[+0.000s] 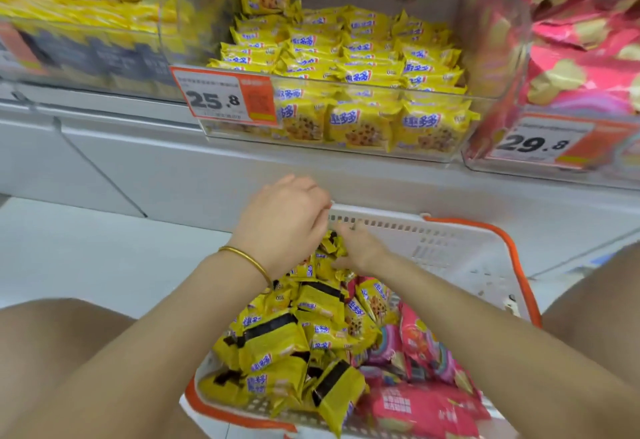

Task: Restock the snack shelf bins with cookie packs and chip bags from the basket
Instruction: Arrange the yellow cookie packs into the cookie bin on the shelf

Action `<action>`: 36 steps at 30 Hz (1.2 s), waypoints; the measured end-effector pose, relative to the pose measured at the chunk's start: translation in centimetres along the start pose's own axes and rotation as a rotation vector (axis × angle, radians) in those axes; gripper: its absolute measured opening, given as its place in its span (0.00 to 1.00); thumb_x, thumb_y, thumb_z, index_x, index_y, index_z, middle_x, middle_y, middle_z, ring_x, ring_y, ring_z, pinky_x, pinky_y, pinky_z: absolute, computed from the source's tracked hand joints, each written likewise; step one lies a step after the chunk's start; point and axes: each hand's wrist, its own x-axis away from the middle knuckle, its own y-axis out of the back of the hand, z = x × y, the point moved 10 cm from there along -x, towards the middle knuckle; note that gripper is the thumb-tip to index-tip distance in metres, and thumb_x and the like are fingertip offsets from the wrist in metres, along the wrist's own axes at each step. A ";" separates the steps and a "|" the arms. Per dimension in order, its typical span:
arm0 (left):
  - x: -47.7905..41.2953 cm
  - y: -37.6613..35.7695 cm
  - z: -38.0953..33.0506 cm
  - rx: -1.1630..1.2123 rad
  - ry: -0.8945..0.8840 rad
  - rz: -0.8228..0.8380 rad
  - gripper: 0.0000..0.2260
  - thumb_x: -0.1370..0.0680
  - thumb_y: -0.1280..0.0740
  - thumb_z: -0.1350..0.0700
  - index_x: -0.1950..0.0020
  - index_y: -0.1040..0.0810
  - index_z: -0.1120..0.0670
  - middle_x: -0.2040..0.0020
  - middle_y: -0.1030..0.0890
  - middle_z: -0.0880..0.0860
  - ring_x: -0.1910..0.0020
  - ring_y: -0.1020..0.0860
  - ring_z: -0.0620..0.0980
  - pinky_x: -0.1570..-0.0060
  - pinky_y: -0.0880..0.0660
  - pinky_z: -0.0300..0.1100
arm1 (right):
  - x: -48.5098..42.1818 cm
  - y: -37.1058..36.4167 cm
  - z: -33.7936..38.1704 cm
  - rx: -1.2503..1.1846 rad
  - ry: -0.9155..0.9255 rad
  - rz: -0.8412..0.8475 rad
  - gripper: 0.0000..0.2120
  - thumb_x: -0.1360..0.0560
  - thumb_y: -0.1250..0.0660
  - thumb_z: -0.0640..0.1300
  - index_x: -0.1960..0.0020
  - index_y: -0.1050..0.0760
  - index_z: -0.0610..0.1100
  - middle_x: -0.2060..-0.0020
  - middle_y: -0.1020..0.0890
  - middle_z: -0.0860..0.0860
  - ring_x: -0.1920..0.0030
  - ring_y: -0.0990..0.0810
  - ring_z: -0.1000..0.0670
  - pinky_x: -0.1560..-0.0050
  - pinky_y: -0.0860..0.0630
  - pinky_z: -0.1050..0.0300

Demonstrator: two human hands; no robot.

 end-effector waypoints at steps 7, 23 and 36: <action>-1.5 0.0 0.5 -0.001 -0.007 -0.043 0.13 0.21 0.44 0.54 0.48 0.21 0.55 0.50 0.22 0.52 0.47 0.27 0.54 0.52 0.31 0.47 | -1.7 -1.1 -2.2 -0.053 -0.056 -0.178 0.24 0.28 0.28 0.45 0.37 0.35 0.46 0.38 0.34 0.44 0.41 0.27 0.40 0.45 0.28 0.49; -1.9 -1.8 1.3 0.790 0.257 0.108 0.11 0.26 0.30 0.58 0.44 0.25 0.52 0.56 0.22 0.49 0.57 0.23 0.47 0.55 0.25 0.38 | 9.5 10.9 2.9 -1.128 0.312 0.061 0.17 0.33 0.31 0.41 0.44 0.25 0.46 0.55 0.18 0.50 0.58 0.19 0.53 0.59 0.21 0.60; -4.8 11.4 4.3 1.093 0.206 -0.278 0.23 0.33 0.25 0.49 0.42 0.29 0.50 0.49 0.21 0.53 0.63 0.23 0.44 0.66 0.26 0.37 | 12.3 24.7 11.5 -0.935 0.462 -0.290 0.20 0.29 0.30 0.35 0.41 0.30 0.49 0.58 0.20 0.49 0.62 0.20 0.54 0.66 0.22 0.55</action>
